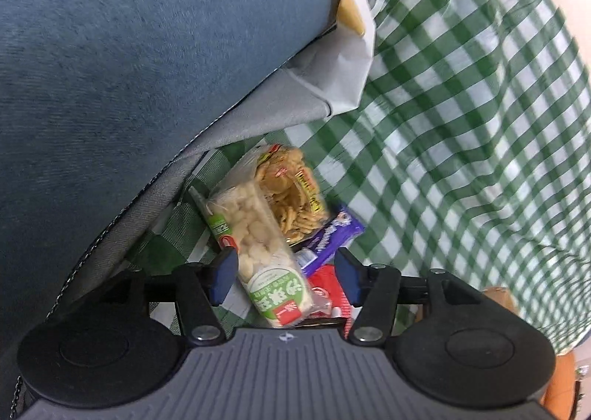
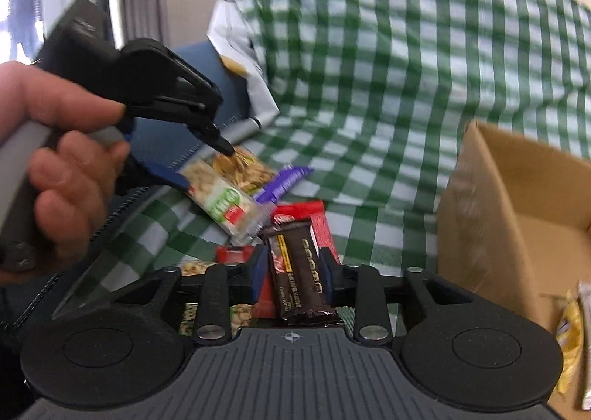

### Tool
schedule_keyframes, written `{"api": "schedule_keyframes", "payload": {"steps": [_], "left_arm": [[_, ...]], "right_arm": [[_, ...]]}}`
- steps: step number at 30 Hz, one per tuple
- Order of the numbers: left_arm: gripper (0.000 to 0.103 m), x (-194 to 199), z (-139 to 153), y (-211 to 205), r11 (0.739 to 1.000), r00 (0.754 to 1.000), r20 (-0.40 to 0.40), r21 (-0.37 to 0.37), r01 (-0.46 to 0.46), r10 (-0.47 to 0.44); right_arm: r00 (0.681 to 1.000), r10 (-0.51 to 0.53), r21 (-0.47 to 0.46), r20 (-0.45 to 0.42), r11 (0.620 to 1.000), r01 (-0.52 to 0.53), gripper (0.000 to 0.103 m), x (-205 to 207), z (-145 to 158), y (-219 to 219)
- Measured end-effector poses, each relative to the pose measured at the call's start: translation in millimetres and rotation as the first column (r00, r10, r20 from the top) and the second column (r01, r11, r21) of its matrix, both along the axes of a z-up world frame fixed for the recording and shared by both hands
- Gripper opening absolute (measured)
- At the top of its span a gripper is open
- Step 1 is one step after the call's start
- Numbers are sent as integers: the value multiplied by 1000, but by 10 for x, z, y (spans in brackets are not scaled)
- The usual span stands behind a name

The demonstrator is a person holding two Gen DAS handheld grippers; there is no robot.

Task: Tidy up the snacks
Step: 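Move both tools back to the snack pile, then grasp the peanut pack with left tool while right tool grasps chocolate bar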

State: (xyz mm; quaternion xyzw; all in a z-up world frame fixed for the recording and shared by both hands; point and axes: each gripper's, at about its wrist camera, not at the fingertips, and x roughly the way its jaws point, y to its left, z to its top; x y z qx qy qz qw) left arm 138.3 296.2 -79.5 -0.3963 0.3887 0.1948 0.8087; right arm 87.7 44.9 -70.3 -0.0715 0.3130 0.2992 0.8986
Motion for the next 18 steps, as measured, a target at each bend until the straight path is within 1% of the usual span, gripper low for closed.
{"api": "schedule_keyframes", "payload": {"steps": [4, 6, 10, 15, 16, 18], "left_arm": [[67, 89, -93, -22, 1000, 999, -52, 7, 3, -2], [68, 132, -127, -20, 1000, 998, -70, 20, 6, -4], [69, 196, -204, 11, 1000, 996, -94, 17, -8, 10], [69, 242, -256, 33, 1000, 994, -110, 15, -10, 11], [69, 244, -261, 36, 1000, 994, -112, 13, -9, 10], [68, 238, -262, 35, 1000, 994, -109, 14, -4, 5]], "right_arm": [[1000, -16, -22, -27, 1000, 15, 49, 97, -134, 14], [999, -16, -47, -38, 999, 15, 51, 166, -228, 79], [994, -10, -93, -108, 996, 0, 58, 298, -437, 189], [991, -10, -86, -137, 996, -2, 57, 378, -521, 222], [991, -2, -88, -133, 996, -9, 56, 380, -527, 238], [992, 15, -88, -124, 996, -26, 48, 360, -530, 246]]}}
